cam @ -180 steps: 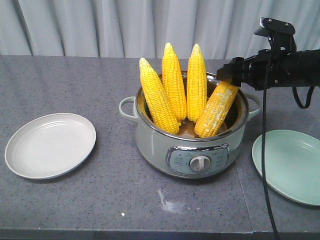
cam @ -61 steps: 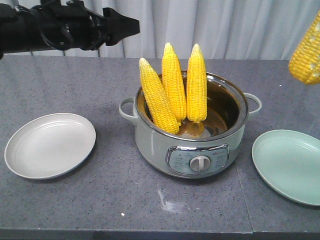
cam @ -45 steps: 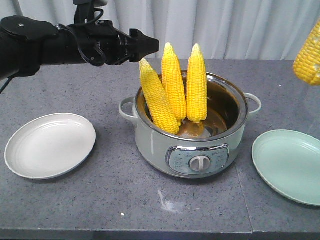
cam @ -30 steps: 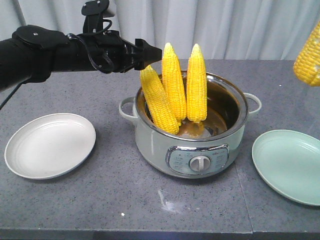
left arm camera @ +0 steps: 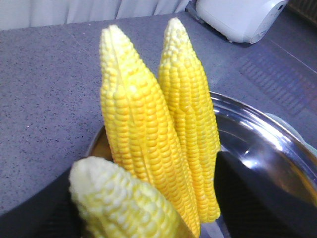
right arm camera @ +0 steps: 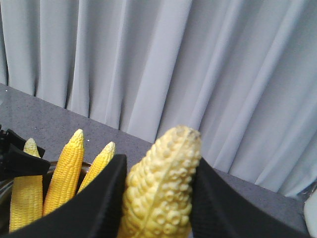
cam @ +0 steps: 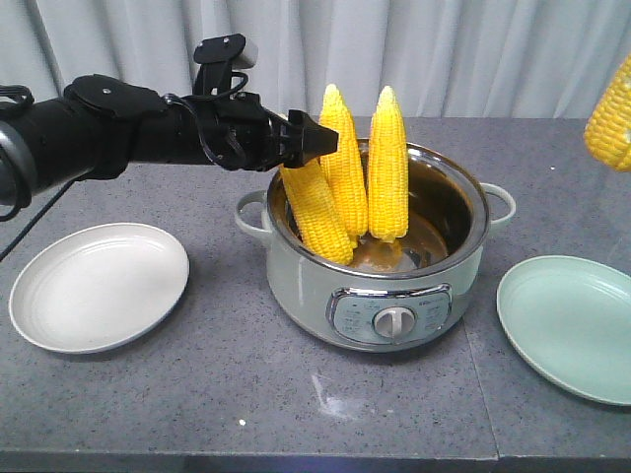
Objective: Distribute corn equally
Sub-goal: 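Reach the left gripper into the pot and grasp a corn cob, then lift the corn cob out of the pot with the left gripper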
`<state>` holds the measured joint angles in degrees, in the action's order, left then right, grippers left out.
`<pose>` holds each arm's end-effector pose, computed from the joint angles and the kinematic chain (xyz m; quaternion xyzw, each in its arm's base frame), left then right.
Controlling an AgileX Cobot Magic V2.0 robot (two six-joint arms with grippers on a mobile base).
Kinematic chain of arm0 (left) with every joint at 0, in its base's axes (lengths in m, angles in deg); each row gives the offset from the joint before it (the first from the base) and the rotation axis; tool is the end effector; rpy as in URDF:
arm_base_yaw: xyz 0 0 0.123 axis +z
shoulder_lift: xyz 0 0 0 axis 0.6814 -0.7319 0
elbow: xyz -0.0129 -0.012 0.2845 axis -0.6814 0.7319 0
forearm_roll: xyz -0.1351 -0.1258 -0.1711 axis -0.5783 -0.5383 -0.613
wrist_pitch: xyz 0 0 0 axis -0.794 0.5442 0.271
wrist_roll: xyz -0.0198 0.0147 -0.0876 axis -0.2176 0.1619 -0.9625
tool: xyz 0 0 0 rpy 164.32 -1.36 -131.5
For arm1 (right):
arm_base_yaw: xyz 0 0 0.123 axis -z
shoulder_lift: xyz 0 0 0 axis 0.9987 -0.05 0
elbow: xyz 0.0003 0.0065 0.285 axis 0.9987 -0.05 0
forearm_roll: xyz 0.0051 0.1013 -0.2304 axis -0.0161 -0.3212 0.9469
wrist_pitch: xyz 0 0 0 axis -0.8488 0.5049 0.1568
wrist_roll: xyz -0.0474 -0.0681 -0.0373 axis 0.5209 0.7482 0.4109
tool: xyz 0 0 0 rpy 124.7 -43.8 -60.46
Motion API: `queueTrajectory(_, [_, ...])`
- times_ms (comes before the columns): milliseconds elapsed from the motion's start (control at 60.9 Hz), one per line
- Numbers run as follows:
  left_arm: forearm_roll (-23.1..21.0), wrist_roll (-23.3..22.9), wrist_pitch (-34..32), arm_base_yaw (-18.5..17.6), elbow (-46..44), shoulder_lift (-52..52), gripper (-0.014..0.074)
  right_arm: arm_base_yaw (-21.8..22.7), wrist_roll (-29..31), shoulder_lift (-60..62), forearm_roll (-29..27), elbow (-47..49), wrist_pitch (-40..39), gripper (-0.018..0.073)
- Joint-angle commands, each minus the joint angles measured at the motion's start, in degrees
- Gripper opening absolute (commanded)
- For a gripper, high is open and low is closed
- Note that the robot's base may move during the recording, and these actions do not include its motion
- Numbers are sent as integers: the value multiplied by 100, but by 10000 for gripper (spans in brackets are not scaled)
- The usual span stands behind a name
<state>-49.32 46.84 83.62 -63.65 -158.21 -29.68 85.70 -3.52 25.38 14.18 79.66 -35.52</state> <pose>0.3999 -0.2001 0.3062 0.2000 0.8072 -0.3558 0.4264 0.1669 0.0213 0.5229 -0.1804 0.7526 -0.0112 0.6332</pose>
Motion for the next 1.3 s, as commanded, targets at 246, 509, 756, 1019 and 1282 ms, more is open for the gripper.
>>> queueTrajectory(246, [-210, -3, -12, -19, -210, 304, 315, 35, -11, 50, -29, 161, -420, -5])
queueTrajectory(509, [-217, -3, 54, -14, -210, 304, -9, 35, -37, 50, -29, 161, -420, -5])
queueTrajectory(756, [-368, -3, 105, -7, -210, 662, -8, 35, -78, 50, -29, 161, -420, -5])
queueTrajectory(1019, [-341, -3, 34, 272, -210, 1973, -8, 35, -251, 50, -29, 161, -336, -5])
queueTrajectory(1282, [2544, -1880, 550, 1233, -210, 3480, -8, 35, -800, -26, 537, 161, -123, -5])
